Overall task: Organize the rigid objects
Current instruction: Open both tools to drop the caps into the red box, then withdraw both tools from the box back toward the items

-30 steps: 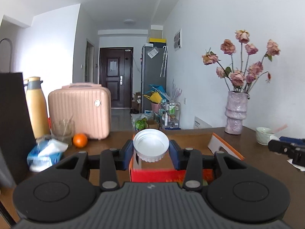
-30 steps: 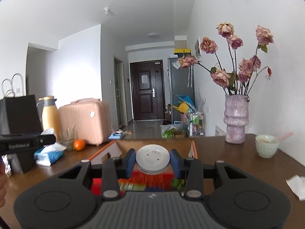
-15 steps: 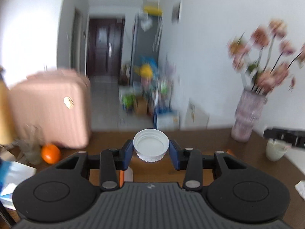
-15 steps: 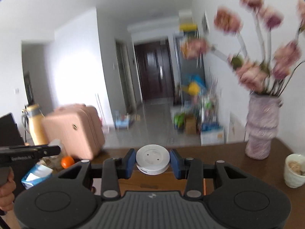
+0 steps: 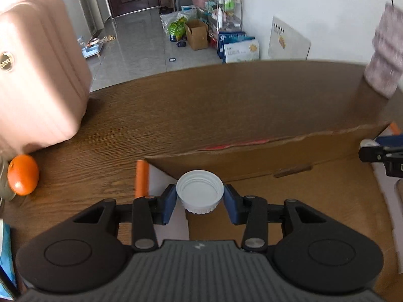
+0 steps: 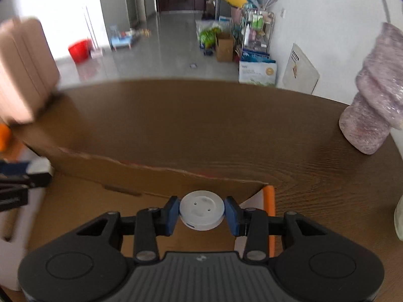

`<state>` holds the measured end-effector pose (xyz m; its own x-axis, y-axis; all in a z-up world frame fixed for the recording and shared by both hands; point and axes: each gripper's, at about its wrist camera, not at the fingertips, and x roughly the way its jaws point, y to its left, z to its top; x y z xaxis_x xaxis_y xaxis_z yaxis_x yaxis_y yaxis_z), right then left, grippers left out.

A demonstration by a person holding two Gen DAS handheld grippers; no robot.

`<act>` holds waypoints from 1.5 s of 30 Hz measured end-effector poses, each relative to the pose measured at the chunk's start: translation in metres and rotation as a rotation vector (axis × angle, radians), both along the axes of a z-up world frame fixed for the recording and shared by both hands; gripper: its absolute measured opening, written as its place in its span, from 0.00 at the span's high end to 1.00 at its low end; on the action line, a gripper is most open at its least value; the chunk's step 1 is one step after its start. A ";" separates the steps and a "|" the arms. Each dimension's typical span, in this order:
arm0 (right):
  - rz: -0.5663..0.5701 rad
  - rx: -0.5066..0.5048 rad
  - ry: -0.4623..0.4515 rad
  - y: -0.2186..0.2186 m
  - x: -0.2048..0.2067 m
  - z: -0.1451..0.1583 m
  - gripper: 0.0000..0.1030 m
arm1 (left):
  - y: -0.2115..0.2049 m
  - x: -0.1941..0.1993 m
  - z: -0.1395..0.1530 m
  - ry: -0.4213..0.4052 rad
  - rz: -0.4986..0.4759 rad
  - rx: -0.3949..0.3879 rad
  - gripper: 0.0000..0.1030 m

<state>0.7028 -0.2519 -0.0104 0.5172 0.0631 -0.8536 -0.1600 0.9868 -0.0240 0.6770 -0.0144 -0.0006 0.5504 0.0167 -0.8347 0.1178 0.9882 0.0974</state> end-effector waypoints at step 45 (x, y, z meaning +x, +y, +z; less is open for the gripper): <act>-0.024 0.151 -0.719 -0.041 -0.333 0.119 0.15 | 0.012 -0.322 0.111 -0.731 0.051 -0.123 0.00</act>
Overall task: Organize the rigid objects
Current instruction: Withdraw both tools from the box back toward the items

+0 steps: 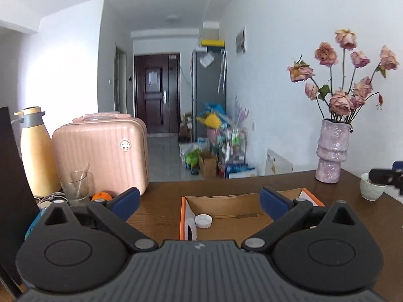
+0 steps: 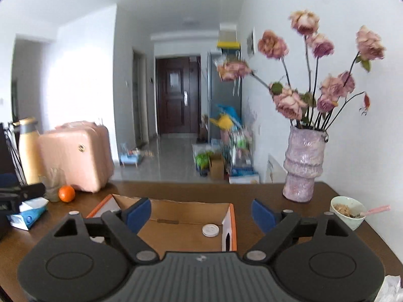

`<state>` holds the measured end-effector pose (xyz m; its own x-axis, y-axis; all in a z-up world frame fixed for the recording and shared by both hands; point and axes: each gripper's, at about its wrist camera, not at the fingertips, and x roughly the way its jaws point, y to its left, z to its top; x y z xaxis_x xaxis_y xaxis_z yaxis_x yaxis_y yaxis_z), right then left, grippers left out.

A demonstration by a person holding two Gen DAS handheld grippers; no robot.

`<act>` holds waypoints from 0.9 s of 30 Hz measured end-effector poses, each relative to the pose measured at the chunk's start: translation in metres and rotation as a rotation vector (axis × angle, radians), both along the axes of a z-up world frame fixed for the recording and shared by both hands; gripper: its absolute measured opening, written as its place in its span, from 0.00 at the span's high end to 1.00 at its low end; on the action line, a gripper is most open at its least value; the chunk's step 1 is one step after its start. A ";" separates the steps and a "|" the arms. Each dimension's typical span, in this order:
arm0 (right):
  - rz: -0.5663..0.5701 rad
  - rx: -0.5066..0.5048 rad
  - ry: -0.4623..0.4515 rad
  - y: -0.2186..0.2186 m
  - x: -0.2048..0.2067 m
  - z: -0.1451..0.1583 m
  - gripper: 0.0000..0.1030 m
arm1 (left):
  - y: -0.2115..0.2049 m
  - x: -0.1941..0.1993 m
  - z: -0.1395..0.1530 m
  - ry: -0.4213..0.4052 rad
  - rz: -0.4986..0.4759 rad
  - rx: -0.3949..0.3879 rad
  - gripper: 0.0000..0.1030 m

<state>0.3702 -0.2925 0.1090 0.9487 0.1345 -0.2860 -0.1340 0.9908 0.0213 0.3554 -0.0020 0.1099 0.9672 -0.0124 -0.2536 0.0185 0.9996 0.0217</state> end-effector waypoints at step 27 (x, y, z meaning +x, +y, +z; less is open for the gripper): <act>0.063 0.167 0.177 0.013 -0.221 -0.151 0.14 | -0.006 -0.237 -0.143 0.003 0.066 0.069 0.00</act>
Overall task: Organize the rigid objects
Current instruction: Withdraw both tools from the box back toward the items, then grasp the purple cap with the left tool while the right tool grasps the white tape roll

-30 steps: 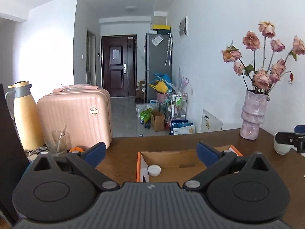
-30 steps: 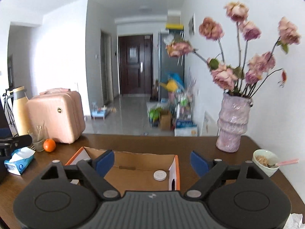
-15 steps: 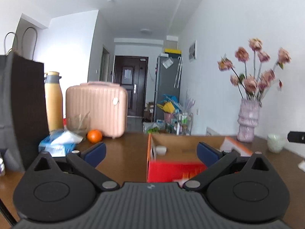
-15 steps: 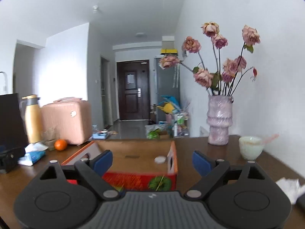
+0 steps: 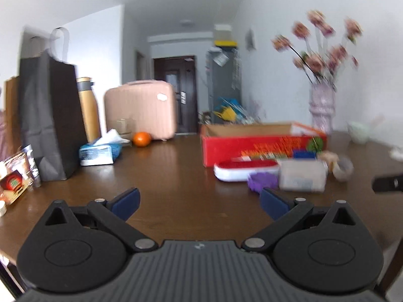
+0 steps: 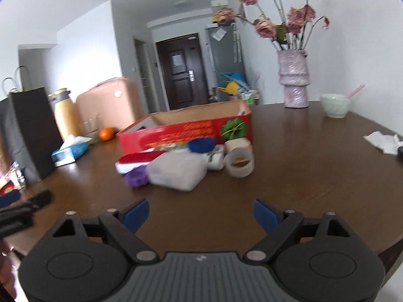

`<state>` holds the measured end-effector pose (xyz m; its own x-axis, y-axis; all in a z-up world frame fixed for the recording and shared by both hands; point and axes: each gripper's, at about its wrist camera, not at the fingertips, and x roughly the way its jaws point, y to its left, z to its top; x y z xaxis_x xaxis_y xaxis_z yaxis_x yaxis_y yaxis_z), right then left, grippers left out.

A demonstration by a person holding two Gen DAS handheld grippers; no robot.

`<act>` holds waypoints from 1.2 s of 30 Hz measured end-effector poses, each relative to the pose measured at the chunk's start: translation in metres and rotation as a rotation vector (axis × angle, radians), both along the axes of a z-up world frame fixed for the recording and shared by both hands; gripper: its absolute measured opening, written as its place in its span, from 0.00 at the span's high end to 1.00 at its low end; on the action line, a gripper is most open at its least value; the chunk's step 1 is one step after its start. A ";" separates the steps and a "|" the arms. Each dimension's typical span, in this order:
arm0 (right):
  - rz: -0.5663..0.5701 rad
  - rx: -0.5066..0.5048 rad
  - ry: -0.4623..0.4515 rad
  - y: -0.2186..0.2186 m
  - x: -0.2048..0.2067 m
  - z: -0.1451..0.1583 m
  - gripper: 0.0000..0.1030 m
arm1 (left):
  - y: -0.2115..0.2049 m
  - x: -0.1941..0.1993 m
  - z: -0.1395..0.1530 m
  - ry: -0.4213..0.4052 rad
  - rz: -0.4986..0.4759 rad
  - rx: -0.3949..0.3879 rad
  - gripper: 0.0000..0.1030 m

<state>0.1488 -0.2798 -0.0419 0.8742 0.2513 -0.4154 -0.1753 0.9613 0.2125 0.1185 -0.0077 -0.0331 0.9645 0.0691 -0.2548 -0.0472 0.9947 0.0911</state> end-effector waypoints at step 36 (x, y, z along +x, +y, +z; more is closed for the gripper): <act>-0.050 -0.283 0.165 -0.029 0.154 0.000 0.23 | -0.044 0.166 -0.011 0.316 -0.217 0.031 0.01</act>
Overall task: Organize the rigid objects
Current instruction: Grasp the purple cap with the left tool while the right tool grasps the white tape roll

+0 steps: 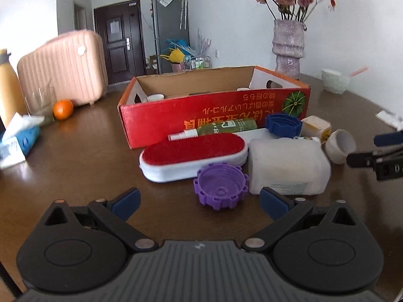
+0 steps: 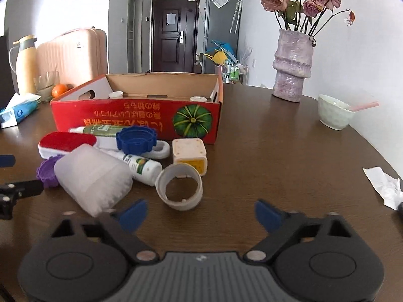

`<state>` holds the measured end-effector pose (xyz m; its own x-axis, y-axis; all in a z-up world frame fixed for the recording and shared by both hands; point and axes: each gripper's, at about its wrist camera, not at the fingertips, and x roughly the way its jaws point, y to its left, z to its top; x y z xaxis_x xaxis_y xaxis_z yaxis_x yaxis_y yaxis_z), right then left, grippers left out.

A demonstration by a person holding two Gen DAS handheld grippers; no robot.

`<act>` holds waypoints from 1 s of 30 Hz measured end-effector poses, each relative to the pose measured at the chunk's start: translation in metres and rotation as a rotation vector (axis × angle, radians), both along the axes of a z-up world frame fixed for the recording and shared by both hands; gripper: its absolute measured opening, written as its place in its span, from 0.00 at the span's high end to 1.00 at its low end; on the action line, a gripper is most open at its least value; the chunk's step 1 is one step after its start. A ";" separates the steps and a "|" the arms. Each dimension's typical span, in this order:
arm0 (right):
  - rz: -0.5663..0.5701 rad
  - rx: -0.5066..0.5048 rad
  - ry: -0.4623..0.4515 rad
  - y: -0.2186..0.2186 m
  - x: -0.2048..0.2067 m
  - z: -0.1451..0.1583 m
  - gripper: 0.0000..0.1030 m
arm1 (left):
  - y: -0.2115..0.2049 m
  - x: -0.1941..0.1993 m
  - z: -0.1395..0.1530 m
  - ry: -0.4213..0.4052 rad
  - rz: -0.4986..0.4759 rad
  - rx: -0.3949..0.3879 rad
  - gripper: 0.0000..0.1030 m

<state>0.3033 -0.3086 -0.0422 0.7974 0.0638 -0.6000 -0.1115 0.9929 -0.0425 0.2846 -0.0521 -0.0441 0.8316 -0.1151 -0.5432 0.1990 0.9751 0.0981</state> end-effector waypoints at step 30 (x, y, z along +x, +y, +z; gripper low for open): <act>0.001 0.066 -0.097 0.011 -0.058 0.016 0.85 | 0.001 -0.050 0.021 -0.048 0.012 -0.058 0.48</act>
<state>0.2451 -0.2972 -0.0260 0.8517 0.1015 -0.5142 -0.1113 0.9937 0.0118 0.2351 -0.0507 -0.0234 0.8579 -0.1349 -0.4958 0.1834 0.9817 0.0502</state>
